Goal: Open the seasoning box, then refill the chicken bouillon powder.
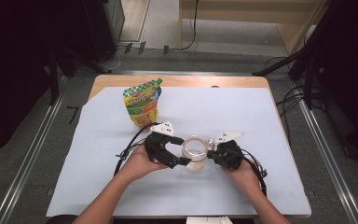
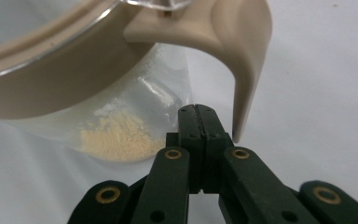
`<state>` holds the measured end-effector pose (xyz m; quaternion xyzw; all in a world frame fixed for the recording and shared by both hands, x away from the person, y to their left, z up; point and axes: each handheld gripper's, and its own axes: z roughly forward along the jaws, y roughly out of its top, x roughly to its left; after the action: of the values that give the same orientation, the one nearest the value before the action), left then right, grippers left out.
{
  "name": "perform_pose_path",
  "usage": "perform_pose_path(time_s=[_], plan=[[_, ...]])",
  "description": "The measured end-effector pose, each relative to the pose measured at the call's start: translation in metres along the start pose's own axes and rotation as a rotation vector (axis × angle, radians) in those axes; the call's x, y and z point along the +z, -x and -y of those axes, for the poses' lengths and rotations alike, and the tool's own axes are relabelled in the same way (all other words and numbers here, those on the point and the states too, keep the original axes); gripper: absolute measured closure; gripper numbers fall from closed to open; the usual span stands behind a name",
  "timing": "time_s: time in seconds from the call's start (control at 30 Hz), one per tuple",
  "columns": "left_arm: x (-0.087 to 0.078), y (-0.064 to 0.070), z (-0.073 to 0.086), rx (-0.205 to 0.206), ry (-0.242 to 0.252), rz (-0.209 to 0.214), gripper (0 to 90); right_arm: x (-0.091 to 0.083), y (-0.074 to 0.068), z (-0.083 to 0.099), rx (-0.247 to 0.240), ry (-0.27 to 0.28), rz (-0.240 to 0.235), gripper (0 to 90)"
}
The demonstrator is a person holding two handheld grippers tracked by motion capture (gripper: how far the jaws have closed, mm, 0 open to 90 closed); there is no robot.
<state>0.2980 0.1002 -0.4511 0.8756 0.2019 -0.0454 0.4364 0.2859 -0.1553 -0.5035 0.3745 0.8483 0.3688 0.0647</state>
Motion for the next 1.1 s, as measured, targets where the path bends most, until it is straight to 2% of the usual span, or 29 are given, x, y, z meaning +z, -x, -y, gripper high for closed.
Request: perform_pose_path(time_s=[0.2, 0.33, 0.4, 0.6, 0.9, 1.1], plan=[[0.003, 0.001, 0.002, 0.024, -0.005, -0.012, 11.4, 0.004, -0.012, -0.001, -0.008, 0.0, -0.016, 90.0], [0.01, 0.001, 0.004, 0.029, -0.01, -0.023, 9.8, 0.005, -0.012, -0.002, -0.012, 0.002, -0.022, 90.0], [0.014, 0.003, 0.005, 0.047, 0.005, -0.039, 8.8, 0.005, -0.014, -0.002, -0.008, -0.004, -0.02, 90.0], [0.014, 0.004, 0.005, 0.052, 0.016, -0.053, 9.3, 0.001, -0.014, -0.004, -0.015, -0.014, -0.025, 90.0], [0.013, 0.006, 0.004, 0.051, 0.008, -0.065, 10.0, -0.018, -0.011, -0.007, -0.03, -0.032, -0.051, 90.0], [0.012, 0.007, 0.003, 0.051, 0.008, -0.065, 9.9, -0.036, -0.002, -0.008, -0.032, -0.016, -0.02, 90.0]])
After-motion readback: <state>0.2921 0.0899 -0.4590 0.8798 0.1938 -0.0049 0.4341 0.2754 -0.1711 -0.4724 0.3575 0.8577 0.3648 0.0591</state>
